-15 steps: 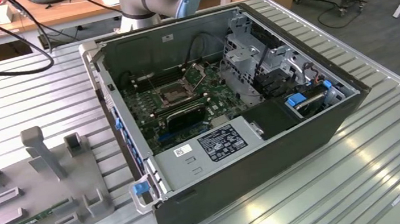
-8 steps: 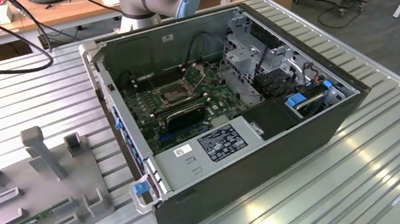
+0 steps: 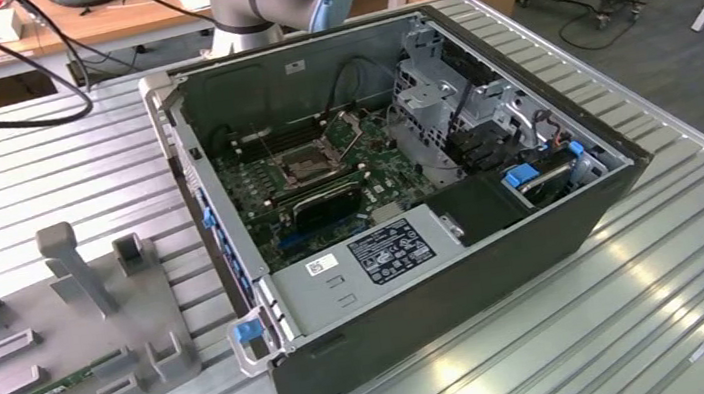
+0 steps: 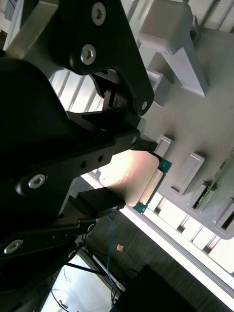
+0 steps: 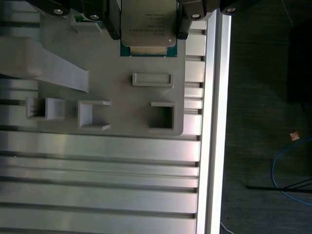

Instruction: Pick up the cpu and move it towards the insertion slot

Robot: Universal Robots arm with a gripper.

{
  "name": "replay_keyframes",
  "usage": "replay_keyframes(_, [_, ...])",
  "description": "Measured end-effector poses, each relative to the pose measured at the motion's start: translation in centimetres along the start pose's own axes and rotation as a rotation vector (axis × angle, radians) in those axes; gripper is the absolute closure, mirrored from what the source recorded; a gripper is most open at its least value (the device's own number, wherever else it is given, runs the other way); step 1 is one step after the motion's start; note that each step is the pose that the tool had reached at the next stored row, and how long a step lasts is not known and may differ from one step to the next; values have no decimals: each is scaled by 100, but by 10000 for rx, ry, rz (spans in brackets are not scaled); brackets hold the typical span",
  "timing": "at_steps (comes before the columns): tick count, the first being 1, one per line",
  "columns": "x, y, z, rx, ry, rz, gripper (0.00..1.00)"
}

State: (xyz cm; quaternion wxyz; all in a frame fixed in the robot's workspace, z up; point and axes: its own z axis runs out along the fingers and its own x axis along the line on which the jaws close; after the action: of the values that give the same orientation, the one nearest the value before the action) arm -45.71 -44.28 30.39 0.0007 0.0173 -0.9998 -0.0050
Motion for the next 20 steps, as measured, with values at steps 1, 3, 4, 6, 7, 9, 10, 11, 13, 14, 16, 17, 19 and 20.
replay_keyframes(1, [0,0,-5,-1,-2,0,45])
replay_keyframes(3, [0,0,-20,-1,-1,0,45])
replay_keyframes(4, [0,0,-26,-1,-2,0,45])
replay_keyframes(6, [0,0,-45,-1,-2,0,45])
replay_keyframes(7, [0,1,-54,-2,-2,0,45])
replay_keyframes(9, [0,1,-76,-1,-1,0,45])
replay_keyframes(10, [0,1,-85,-1,-2,-1,45])
replay_keyframes(11, [0,1,-95,-1,-2,0,45])
replay_keyframes(13, [0,1,-118,-1,-2,0,45])
replay_keyframes(14, [0,1,-131,-1,-2,0,45])
replay_keyframes(16, [0,2,-157,-2,-2,0,45])
replay_keyframes(17, [0,2,-169,-2,-1,0,45])
replay_keyframes(19, [0,2,-194,-1,-2,0,45])
replay_keyframes(20, [0,2,-208,-1,-2,0,45])
